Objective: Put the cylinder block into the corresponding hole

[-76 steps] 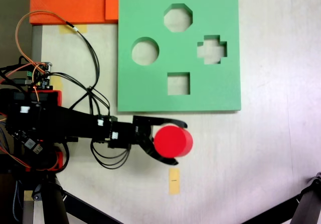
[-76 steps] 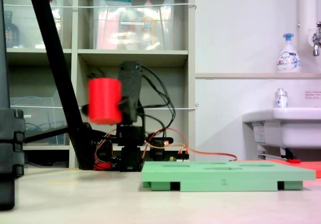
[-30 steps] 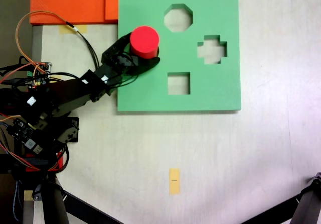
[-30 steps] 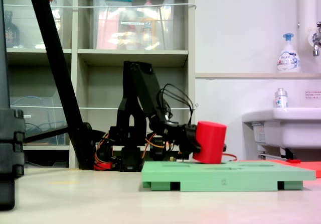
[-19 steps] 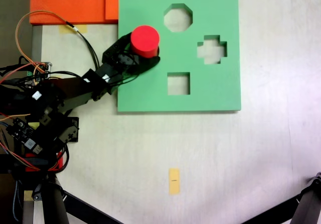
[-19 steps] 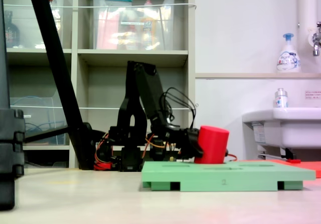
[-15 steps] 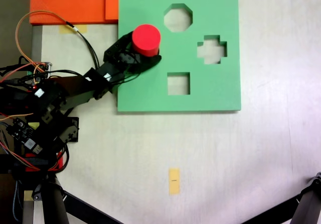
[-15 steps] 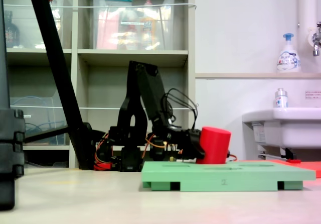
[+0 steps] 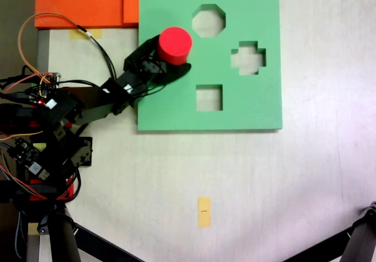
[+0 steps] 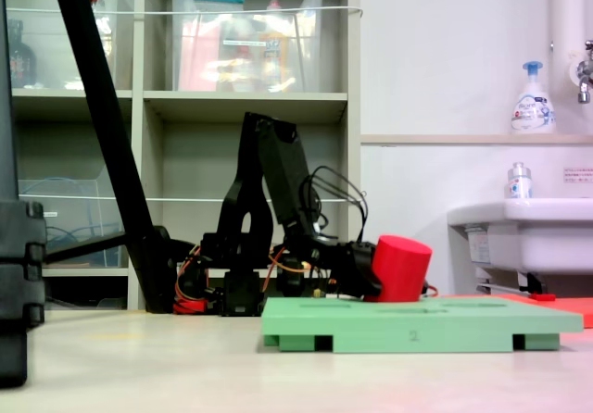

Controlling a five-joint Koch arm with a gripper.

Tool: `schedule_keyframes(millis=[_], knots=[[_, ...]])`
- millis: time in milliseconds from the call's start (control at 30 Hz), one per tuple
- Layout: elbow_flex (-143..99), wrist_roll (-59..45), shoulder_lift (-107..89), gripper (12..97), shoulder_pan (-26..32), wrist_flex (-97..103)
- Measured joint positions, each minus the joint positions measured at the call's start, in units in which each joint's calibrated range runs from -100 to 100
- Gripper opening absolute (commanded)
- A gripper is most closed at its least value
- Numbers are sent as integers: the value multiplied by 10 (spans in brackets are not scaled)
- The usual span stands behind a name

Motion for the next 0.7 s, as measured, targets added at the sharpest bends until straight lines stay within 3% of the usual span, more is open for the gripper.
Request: schedule_keyframes(millis=[700], knots=[[-52,8,-170,416,1,-141]])
